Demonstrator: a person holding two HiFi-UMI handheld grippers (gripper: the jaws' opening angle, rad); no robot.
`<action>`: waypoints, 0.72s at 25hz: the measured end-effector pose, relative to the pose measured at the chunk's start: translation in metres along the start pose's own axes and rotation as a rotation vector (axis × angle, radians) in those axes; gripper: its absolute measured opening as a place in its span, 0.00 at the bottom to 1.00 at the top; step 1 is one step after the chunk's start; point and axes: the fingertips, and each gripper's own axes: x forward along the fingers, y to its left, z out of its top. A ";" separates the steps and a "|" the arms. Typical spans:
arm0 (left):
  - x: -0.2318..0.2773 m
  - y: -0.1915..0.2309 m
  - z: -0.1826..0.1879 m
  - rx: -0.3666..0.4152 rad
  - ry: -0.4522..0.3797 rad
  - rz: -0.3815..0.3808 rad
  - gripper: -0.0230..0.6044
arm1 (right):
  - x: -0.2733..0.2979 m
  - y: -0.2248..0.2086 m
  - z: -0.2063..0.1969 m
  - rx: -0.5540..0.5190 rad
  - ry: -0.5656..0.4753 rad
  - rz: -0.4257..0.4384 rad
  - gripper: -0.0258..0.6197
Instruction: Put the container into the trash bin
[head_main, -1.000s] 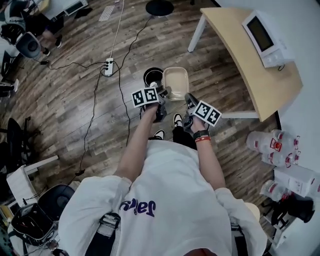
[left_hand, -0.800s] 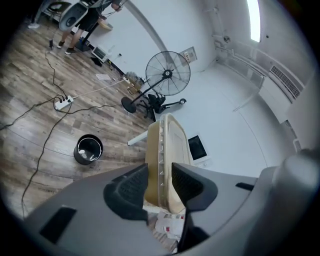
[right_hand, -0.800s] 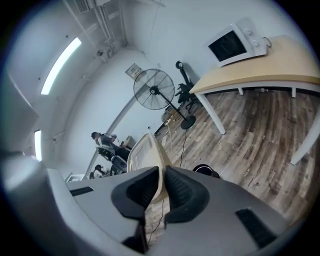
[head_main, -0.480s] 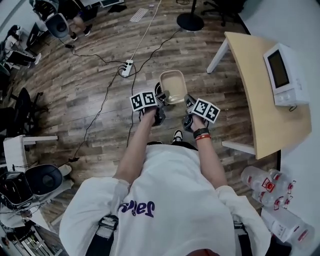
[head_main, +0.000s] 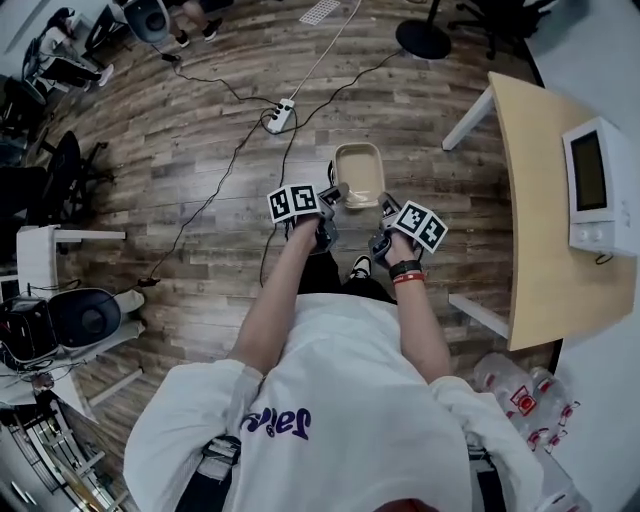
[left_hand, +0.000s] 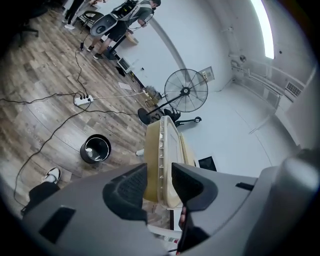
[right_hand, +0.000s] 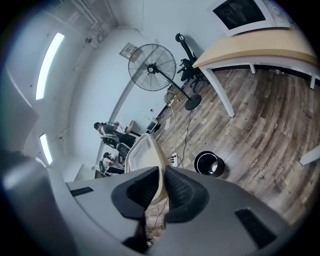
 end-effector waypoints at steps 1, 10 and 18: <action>0.002 0.007 0.000 -0.007 0.004 0.012 0.30 | 0.006 -0.004 -0.004 0.012 0.010 -0.008 0.12; 0.037 0.085 0.011 -0.021 0.122 0.156 0.21 | 0.066 -0.039 -0.032 0.077 0.081 -0.131 0.12; 0.073 0.132 0.022 -0.044 0.193 0.223 0.19 | 0.117 -0.067 -0.032 0.079 0.121 -0.212 0.12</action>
